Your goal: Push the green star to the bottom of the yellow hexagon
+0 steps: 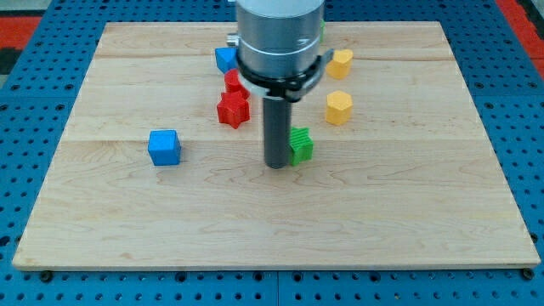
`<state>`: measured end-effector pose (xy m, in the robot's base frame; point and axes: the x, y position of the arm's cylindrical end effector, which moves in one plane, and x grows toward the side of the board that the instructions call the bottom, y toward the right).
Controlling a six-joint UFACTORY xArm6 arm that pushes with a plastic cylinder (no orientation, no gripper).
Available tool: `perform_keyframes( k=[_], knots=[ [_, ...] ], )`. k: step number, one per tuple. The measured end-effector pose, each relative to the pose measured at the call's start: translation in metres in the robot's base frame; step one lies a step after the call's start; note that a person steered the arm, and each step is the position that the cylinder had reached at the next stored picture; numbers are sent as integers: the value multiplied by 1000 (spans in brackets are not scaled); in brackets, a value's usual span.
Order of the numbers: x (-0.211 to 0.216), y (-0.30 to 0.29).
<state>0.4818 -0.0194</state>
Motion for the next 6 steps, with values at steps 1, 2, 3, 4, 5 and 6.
perform_keyframes(
  k=[1,2,3,4,5,6],
  knots=[
    [-12,-25],
    [-16,16],
    [-15,57],
    [-15,65],
    [-46,20],
    [-115,79]
  ],
)
